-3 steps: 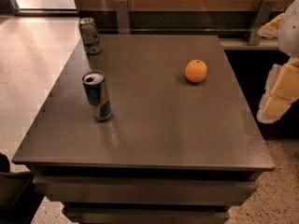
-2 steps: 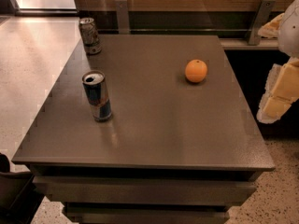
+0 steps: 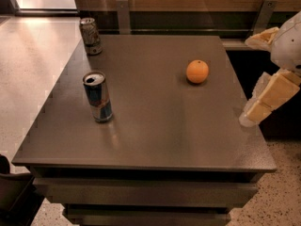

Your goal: Move redbull can near 7up can

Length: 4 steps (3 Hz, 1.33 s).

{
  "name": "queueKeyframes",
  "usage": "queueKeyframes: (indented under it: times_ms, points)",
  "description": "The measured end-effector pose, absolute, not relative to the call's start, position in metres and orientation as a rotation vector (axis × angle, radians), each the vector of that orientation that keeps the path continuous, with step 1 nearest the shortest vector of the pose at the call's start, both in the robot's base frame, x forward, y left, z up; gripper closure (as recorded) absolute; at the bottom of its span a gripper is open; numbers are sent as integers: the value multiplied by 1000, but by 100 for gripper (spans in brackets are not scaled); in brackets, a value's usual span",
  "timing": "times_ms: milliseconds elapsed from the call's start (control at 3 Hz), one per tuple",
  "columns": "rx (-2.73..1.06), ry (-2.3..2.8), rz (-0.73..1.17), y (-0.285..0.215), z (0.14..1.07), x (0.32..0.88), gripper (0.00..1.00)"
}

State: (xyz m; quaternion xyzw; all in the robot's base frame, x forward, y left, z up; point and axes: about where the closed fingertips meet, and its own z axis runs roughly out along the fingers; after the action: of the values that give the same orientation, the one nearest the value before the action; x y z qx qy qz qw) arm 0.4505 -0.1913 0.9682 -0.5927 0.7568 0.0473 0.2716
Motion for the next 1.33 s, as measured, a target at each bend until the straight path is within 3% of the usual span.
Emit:
queueKeyframes:
  times_ms: [667, 1333]
  points:
    - [-1430, 1735, 463, -123, 950, 464, 0]
    - [-1317, 1417, 781, -24, 980, 471, 0]
